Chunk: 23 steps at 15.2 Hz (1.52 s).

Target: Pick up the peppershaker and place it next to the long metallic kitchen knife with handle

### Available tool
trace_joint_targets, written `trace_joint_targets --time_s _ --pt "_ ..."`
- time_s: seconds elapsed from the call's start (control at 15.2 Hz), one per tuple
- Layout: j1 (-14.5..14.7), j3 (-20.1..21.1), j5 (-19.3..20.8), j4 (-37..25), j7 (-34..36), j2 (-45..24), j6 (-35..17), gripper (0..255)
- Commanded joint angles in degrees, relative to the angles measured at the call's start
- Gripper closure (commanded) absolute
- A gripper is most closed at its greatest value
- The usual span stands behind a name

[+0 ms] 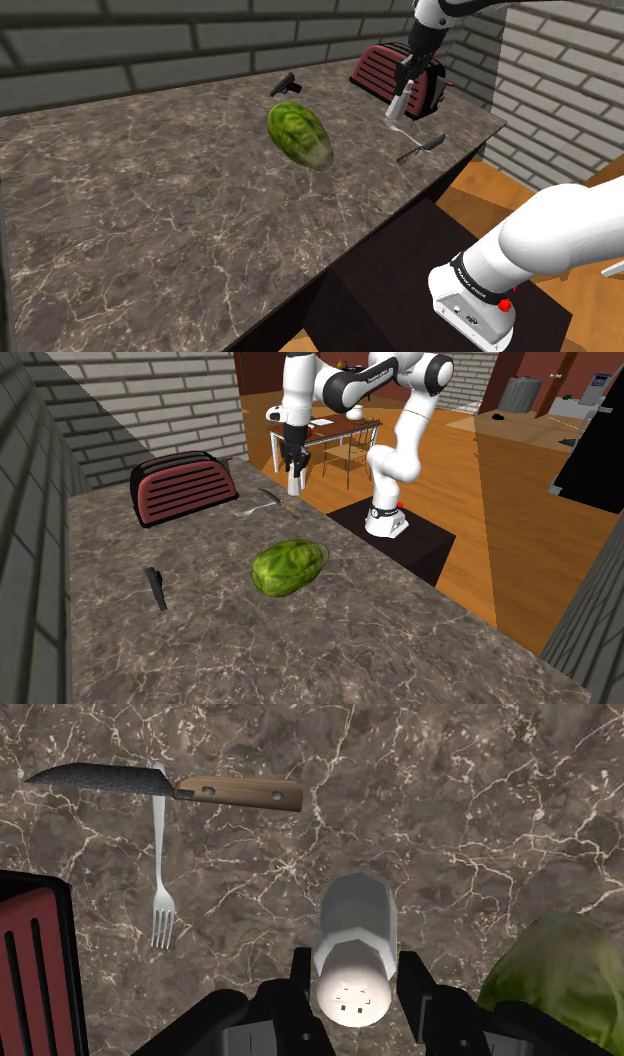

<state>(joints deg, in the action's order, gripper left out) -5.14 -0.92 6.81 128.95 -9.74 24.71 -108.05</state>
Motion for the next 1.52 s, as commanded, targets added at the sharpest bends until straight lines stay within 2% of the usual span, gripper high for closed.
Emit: trace_joint_targets --time_s 0.0,0.07,1.45 --pt "-1.1 -2.1 0.8 1.2 -2.9 0.9 -0.6 255" --pt "-1.8 -3.5 1.3 1.5 -4.7 1.3 -0.7 255" --pt "-2.2 -4.2 2.5 14.6 -3.0 -2.7 -17.7 255"
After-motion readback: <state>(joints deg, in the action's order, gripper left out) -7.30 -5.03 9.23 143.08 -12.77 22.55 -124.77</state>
